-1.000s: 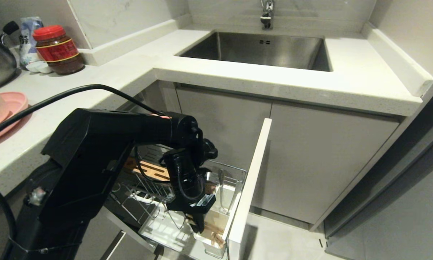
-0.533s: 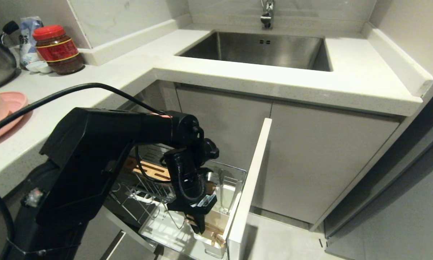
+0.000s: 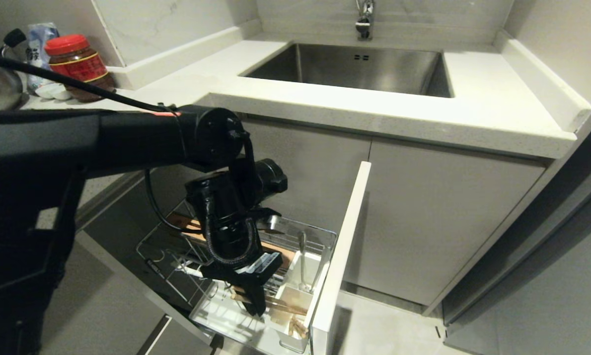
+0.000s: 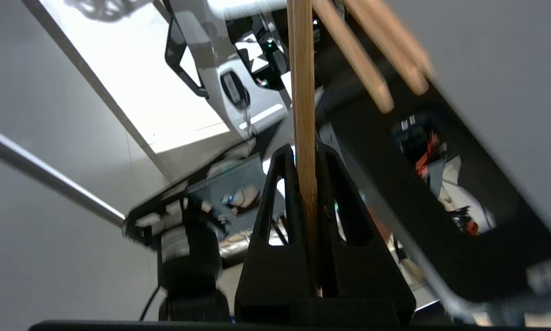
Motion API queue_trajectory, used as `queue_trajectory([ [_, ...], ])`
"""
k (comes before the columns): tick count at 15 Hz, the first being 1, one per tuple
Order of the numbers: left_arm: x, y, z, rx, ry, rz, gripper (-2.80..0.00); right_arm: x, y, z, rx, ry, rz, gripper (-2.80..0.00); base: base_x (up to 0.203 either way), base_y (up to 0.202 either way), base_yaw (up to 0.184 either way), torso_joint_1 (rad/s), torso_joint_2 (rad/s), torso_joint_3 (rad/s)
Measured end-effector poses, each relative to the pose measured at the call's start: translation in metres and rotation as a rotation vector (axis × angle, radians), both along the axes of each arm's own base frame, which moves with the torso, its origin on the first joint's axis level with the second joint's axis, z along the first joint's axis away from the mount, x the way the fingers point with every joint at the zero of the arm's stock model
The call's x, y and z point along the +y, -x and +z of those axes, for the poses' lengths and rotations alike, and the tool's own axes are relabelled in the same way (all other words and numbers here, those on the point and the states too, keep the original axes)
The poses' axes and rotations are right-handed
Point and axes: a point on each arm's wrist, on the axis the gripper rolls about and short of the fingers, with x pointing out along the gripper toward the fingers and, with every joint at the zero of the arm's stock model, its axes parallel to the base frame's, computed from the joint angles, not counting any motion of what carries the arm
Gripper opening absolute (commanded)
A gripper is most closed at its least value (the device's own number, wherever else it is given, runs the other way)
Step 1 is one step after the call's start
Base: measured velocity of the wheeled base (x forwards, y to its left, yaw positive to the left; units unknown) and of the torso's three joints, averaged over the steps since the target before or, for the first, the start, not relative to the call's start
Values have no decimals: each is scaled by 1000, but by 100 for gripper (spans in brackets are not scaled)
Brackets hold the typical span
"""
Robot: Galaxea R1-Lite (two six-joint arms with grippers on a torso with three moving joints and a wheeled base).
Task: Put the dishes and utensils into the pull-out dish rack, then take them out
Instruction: Take the chopsticks out of the cupboard
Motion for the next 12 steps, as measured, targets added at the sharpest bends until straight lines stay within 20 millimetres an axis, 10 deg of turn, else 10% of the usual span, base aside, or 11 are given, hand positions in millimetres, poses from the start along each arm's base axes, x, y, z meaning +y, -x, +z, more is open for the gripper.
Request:
queue_trajectory([
  [12, 63, 91, 112, -359, 116, -7, -280, 0, 0, 0, 0, 0, 0, -280, 0, 0, 0, 0, 0, 0],
])
